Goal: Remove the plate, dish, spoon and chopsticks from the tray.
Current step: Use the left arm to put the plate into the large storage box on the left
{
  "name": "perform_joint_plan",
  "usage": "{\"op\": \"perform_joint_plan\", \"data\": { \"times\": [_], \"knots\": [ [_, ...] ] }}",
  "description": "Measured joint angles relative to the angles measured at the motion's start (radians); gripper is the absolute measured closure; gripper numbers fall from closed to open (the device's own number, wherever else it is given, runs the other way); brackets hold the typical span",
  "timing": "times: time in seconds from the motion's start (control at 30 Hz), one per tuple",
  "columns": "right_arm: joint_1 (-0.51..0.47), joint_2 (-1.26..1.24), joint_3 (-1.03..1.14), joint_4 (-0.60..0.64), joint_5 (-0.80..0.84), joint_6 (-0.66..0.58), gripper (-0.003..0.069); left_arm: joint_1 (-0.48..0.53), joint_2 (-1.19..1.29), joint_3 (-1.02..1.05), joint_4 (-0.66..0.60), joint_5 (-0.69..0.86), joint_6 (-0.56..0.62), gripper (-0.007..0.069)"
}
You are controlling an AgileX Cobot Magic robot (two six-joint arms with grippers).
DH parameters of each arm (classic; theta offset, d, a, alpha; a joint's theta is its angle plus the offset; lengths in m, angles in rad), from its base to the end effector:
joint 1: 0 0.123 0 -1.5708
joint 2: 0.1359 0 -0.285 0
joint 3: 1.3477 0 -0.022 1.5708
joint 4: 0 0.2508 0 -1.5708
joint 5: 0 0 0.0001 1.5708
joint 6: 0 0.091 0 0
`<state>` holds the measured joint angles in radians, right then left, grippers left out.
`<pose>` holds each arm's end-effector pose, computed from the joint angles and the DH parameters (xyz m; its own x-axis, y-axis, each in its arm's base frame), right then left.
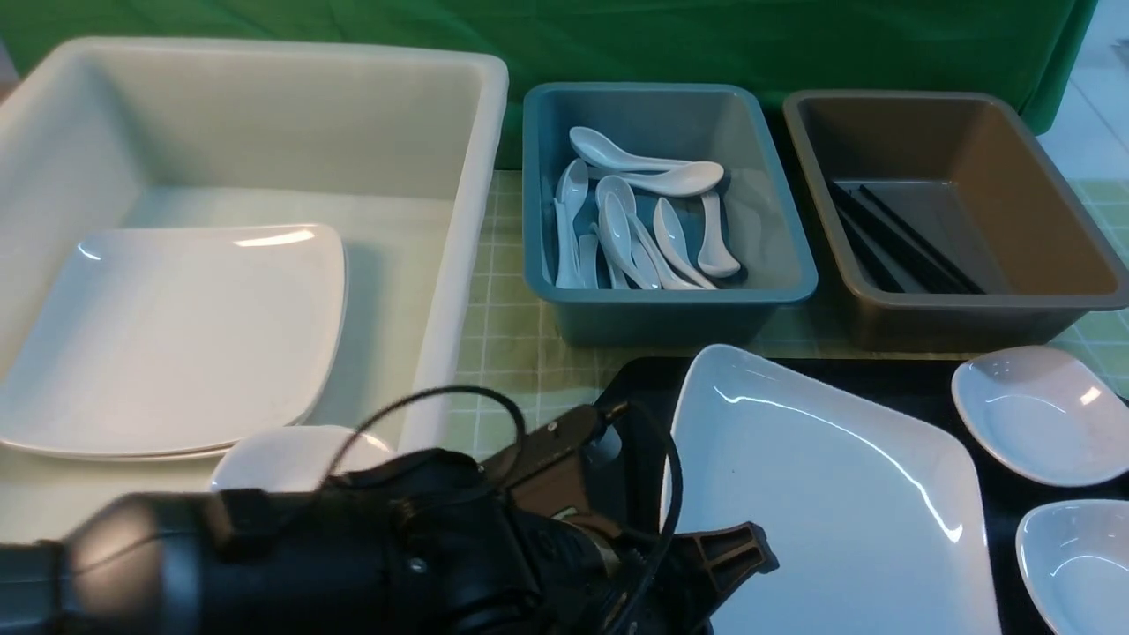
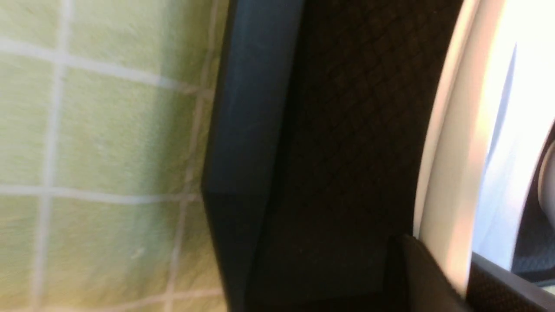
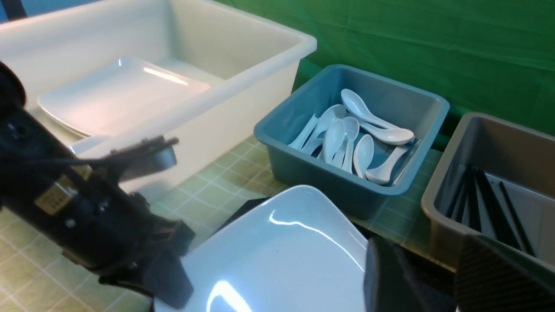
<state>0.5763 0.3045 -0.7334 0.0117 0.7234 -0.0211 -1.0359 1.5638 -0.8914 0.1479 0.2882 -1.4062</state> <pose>0.0319 0.0216 0.3686 -0.1657 -0.1224 -0.9785 -0.5533 0.8329 -0.0105 0.1646 -0.2702 0.2159 -0.9240 -0.3092 -0.2250 -0.1164 0.7878 -0.6048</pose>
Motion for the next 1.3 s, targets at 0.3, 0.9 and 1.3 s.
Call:
{"op": "perform_joint_plan", "data": {
  "times": [0.3, 0.9, 1.3],
  "knots": [
    [0.000, 0.000, 0.000, 0.000, 0.000, 0.000, 0.0426, -0.021, -0.176, 0.003, 0.021, 0.083, 0.052, 0.0615],
    [0.000, 0.000, 0.000, 0.000, -0.007, 0.000, 0.0422, 0.365, -0.765, -0.041, 0.089, 0.302, 0.271, 0.0615],
    [0.000, 0.000, 0.000, 0.000, -0.007, 0.000, 0.0421, 1.083, -0.741, -0.145, -0.202, 0.538, 0.755, 0.0614]
  ]
}}
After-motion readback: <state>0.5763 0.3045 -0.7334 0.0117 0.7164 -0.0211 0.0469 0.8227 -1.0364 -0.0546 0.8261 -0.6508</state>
